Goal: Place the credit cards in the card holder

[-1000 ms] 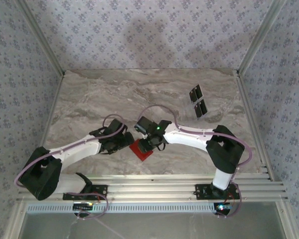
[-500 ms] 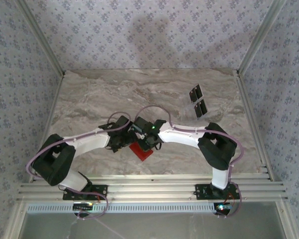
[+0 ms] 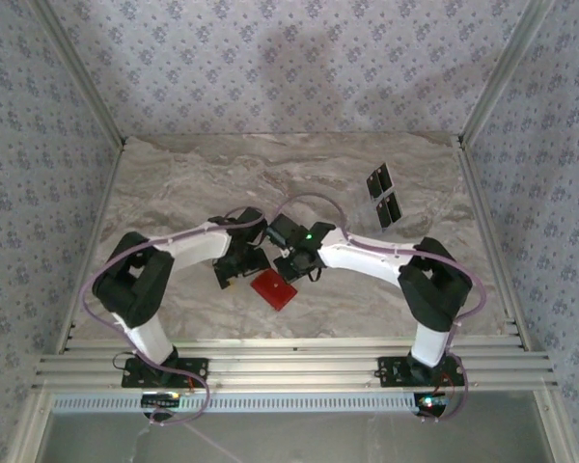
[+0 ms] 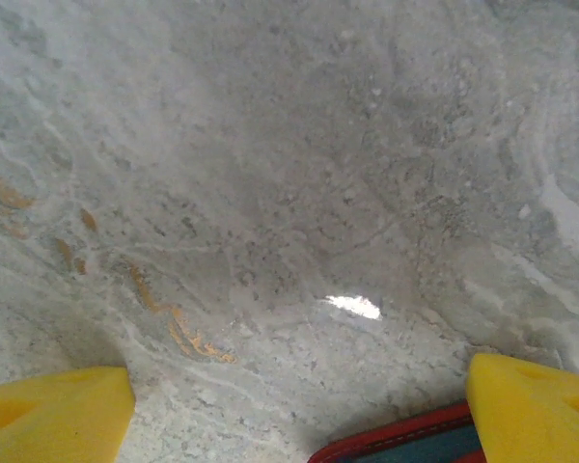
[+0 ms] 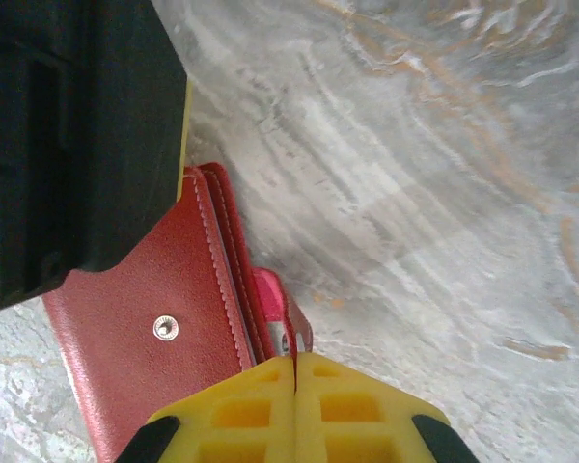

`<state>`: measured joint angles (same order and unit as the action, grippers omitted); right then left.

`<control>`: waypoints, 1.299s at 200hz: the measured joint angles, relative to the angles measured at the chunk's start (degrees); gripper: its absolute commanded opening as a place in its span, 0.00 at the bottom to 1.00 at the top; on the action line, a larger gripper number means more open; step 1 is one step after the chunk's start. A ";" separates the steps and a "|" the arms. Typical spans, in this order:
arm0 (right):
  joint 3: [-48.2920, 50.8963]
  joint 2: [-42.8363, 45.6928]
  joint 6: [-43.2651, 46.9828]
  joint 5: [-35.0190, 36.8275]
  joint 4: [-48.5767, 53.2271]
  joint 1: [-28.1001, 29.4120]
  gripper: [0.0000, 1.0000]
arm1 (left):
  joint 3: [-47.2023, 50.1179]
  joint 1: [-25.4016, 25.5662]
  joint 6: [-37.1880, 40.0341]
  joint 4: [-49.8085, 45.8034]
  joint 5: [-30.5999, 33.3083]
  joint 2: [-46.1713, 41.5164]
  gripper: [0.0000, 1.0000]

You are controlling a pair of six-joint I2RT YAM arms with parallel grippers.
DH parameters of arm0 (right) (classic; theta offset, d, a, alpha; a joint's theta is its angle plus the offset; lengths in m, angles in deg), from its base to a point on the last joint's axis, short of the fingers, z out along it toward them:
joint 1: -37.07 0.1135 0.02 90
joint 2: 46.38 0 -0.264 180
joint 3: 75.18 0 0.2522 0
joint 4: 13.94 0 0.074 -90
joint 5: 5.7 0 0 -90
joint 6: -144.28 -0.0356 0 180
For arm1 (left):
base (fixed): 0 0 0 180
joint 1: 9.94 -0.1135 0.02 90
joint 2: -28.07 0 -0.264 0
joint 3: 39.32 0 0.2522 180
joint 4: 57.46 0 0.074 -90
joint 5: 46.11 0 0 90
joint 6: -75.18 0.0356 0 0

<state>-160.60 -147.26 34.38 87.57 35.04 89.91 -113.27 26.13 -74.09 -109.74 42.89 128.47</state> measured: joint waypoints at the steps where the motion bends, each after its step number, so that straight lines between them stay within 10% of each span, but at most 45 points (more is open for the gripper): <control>1: 0.02 0.07 0.00 0.00 -0.02 -0.02 0.00 | -0.35 -0.07 0.13 -0.33 -0.13 0.31 0.89; 44: 0.76 2.01 -0.61 -0.98 -0.11 -2.16 0.00 | -7.61 -2.75 4.11 -2.80 -3.15 5.14 0.90; 106: 2.62 2.01 -1.29 -5.25 -2.47 -4.39 0.00 | -0.22 -6.82 8.39 17.86 -2.25 -2.43 0.90; 260: 4.46 -1.51 0.92 -10.21 -5.29 -2.45 0.00 | 15.47 3.67 -2.16 17.55 6.21 -18.14 0.76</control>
<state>-156.14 -148.77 35.30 77.36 29.75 87.46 -97.79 29.80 -76.25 -92.19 49.10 110.32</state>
